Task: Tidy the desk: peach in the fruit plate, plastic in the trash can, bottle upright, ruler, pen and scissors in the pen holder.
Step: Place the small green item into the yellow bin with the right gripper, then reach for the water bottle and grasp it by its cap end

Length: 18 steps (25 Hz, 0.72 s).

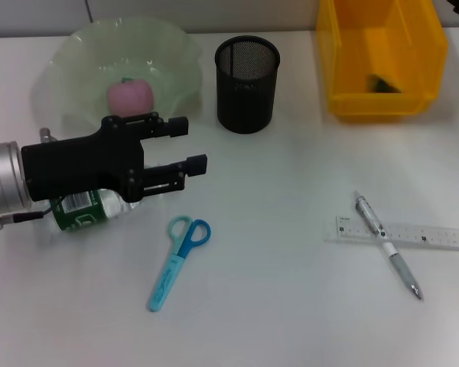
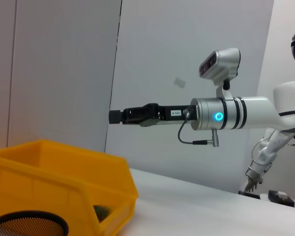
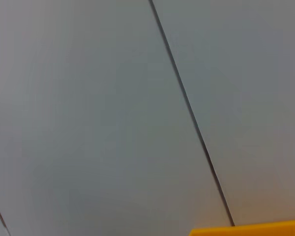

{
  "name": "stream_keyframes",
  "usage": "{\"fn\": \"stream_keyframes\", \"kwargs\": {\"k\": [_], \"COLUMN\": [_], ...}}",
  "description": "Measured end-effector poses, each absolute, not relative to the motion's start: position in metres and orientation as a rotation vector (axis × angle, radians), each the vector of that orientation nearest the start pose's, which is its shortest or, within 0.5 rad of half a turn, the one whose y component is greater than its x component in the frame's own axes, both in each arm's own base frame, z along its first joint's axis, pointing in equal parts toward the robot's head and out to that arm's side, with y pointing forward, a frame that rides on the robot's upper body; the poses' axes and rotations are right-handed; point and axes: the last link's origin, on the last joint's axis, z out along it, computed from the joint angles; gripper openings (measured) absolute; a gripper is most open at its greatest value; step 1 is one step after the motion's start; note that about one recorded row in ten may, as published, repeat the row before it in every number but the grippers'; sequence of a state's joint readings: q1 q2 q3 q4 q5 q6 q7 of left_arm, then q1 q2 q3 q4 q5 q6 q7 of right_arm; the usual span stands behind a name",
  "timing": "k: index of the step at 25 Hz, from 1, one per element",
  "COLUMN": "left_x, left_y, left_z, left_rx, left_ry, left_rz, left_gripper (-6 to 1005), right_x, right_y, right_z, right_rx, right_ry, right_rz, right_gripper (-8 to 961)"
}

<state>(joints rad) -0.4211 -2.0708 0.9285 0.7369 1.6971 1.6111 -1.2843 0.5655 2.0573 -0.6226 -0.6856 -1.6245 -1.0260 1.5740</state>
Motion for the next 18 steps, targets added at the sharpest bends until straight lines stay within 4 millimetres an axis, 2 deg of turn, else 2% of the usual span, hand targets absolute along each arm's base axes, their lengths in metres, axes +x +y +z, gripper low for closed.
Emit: {"fn": "stream_keyframes", "kwargs": {"k": [7,11,14,18], "left_x": [-0.242,-0.242,-0.241,-0.235], "left_y": [0.317,0.321,0.323,0.325], "left_z": [0.004,0.005,0.006,0.014], "left_rx": [-2.720,-2.707,-2.698,-2.672], "left_ry": [-0.392,-0.405,-0.407,-0.429], "left_rz": [-0.884,-0.869,-0.873,-0.942], "left_gripper": [673,673,673,673], "right_x": [0.281,0.283,0.282,0.278], "right_y": [0.414,0.407,0.394,0.366], "right_z": [0.079,0.075,0.070,0.059], "right_rx": [-1.925,-1.945,-2.003,-2.128], "right_ry": [0.906,0.911,0.887,0.759], "right_rz": [0.880,0.897,0.928,0.998], "right_gripper": [315,351,378,415]}}
